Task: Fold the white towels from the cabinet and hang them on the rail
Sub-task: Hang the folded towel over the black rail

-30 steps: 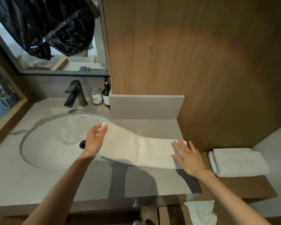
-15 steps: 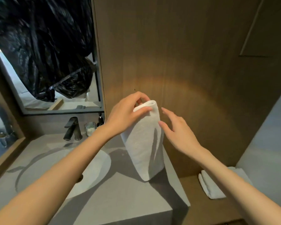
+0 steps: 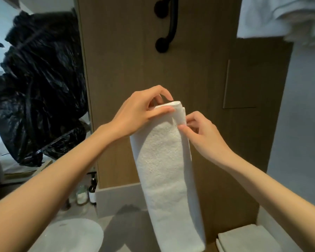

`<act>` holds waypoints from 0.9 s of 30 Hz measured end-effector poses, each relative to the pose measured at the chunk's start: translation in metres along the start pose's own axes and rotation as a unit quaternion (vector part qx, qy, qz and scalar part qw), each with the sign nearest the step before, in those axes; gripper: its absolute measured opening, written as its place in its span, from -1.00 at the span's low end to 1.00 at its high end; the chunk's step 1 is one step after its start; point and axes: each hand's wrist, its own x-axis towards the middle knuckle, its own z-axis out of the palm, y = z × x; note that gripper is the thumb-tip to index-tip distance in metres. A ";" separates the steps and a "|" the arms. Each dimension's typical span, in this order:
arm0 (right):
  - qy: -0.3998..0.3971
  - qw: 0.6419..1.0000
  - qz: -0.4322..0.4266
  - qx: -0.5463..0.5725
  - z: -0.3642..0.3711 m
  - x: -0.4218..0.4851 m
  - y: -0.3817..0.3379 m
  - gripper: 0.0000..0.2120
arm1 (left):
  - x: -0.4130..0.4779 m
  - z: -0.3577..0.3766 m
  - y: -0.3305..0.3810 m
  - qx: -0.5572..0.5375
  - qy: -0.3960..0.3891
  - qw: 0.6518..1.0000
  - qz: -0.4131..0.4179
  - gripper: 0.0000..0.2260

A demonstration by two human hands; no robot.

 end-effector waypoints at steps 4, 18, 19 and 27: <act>0.045 0.999 -0.023 -0.003 -0.041 0.019 -0.009 -0.88 | 0.039 0.007 0.024 0.060 0.094 0.994 -0.017 -0.67; 0.087 0.990 -0.096 0.055 -0.201 0.105 -0.040 -0.89 | 0.104 0.083 0.079 -0.233 0.142 0.932 -0.240 -0.71; 0.093 0.989 -0.099 0.064 -0.210 0.112 -0.043 -0.89 | 0.112 0.081 0.085 -0.239 0.150 0.929 -0.240 -0.79; 0.157 0.975 -0.154 0.035 -0.248 0.173 -0.073 -0.78 | 0.198 0.047 0.111 -0.266 0.251 0.904 -0.223 -0.73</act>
